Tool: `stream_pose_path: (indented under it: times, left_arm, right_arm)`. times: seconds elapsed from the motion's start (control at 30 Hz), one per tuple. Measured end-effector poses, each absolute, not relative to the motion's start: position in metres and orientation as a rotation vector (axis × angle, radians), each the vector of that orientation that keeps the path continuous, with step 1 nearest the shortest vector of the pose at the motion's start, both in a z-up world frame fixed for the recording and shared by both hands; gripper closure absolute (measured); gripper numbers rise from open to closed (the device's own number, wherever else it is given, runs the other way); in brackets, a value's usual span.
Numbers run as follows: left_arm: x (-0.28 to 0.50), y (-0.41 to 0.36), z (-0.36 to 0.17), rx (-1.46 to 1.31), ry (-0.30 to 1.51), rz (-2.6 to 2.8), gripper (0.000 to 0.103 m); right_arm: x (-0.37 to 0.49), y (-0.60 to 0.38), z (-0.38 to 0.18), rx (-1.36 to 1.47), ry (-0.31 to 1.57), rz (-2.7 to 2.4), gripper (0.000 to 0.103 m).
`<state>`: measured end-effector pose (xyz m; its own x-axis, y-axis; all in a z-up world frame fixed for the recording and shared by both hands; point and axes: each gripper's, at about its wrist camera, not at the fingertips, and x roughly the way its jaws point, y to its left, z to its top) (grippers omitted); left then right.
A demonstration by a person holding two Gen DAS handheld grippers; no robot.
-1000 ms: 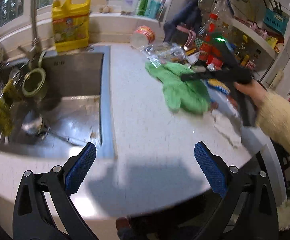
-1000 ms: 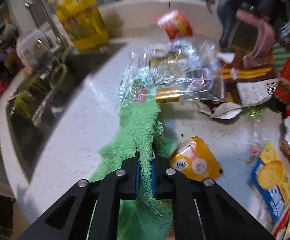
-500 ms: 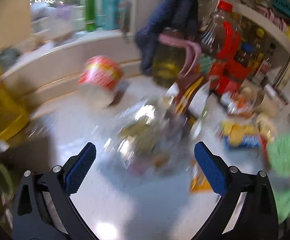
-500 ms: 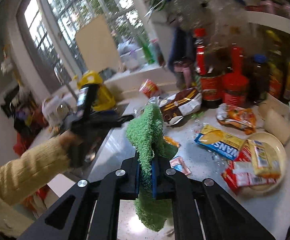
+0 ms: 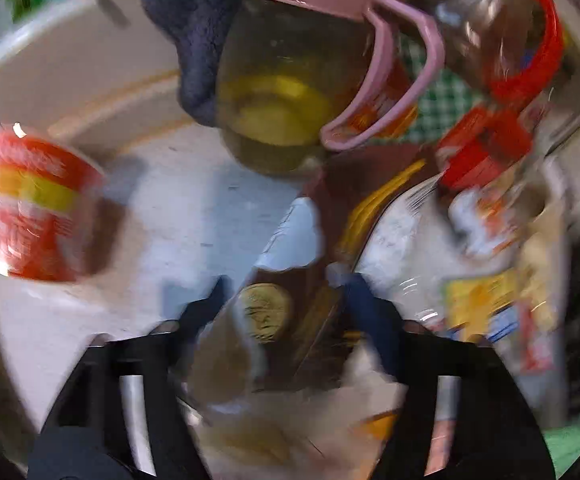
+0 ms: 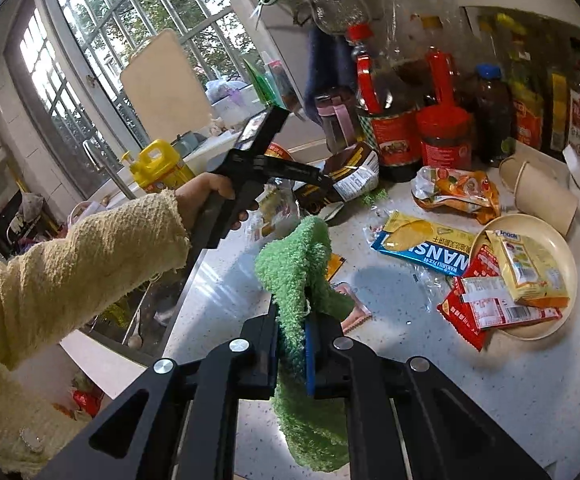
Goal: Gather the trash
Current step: 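Grasp the brown chocolate wrapper with the left gripper while the right gripper holds the green towel, then lower the towel and brown wrapper into the trash bin, opening both grippers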
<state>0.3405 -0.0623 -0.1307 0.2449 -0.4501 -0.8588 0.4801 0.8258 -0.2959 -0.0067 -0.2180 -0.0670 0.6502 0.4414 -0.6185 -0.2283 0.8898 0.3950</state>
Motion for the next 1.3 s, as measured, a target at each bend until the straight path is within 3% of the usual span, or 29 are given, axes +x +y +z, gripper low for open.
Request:
stream_pose_path:
  times: [0.1,0.27,0.37,0.5,0.7,0.97,1.13,1.3]
  left_arm:
    - [0.33,-0.062,-0.126,0.048,1.13,-0.656,0.058]
    - [0.324,-0.041,-0.115,-0.095,1.11,-0.719,0.081]
    - [0.316,-0.033,-0.108,-0.136,1.09,-0.725,0.084]
    - [0.305,-0.02,-0.103,-0.184,1.053,-0.697,0.086]
    - [0.255,0.001,-0.05,-0.179,0.848,-0.669,0.086]
    - [0.123,0.039,0.025,-0.075,0.652,-0.656,0.086]
    - [0.017,0.05,0.02,0.034,0.686,-0.698,0.086]
    - [-0.083,0.06,-0.031,0.073,0.916,-0.748,0.086]
  right_arm:
    - [-0.007,-0.217,-0.061,0.292,0.757,0.392,0.093]
    - [-0.006,-0.215,-0.054,0.289,0.719,0.399,0.093]
    - [-0.007,-0.213,-0.05,0.287,0.71,0.404,0.093]
    - [-0.01,-0.212,-0.047,0.285,0.696,0.405,0.093]
    - [-0.017,-0.213,-0.033,0.272,0.649,0.393,0.093]
    - [-0.042,-0.205,0.017,0.205,0.558,0.436,0.093]
    - [-0.085,-0.2,0.034,0.119,0.574,0.487,0.093]
    - [-0.134,-0.203,0.007,0.107,0.754,0.523,0.093]
